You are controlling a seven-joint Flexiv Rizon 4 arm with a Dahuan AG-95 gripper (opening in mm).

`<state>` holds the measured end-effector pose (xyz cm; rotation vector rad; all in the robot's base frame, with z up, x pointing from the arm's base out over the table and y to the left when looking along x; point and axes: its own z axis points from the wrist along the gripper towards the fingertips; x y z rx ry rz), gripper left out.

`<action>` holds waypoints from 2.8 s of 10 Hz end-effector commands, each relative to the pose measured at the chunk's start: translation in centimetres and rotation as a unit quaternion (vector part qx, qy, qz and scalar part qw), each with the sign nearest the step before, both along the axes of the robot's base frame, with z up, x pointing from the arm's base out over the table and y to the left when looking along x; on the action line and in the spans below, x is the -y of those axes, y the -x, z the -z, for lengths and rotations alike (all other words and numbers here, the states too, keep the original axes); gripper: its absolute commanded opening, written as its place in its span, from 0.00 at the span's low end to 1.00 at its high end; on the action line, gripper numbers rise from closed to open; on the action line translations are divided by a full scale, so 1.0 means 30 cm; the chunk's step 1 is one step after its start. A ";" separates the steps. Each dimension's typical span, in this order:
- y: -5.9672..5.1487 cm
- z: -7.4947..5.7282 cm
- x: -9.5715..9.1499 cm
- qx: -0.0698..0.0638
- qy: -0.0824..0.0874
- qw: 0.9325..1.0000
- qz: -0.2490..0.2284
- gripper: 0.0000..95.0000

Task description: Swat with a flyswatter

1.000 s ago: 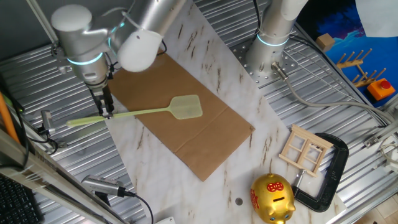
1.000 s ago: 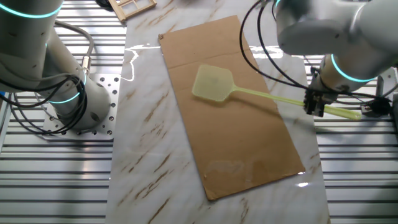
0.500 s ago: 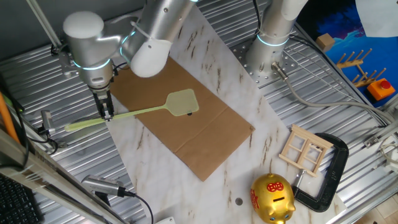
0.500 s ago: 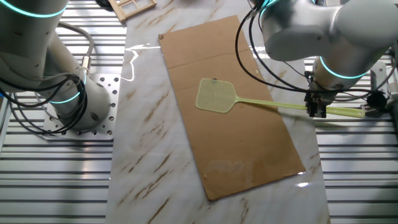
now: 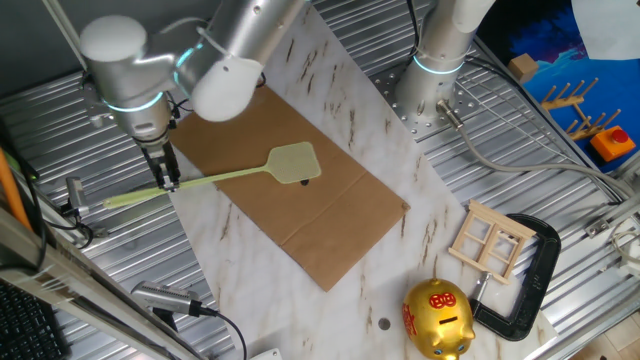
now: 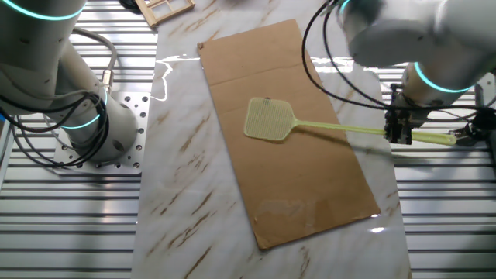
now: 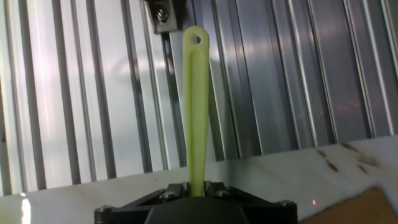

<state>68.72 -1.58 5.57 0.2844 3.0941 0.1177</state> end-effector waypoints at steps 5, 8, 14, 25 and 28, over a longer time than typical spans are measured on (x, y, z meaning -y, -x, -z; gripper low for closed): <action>-0.053 -0.021 -0.038 -0.008 -0.001 0.999 0.037 0.00; -0.074 0.011 -0.063 -0.004 -0.001 0.999 0.037 0.00; -0.096 0.062 -0.070 0.024 0.008 1.000 0.014 0.00; 0.001 -0.019 0.040 -0.009 0.011 1.000 -0.017 0.00; 0.083 0.005 0.065 -0.008 0.009 1.000 -0.019 0.00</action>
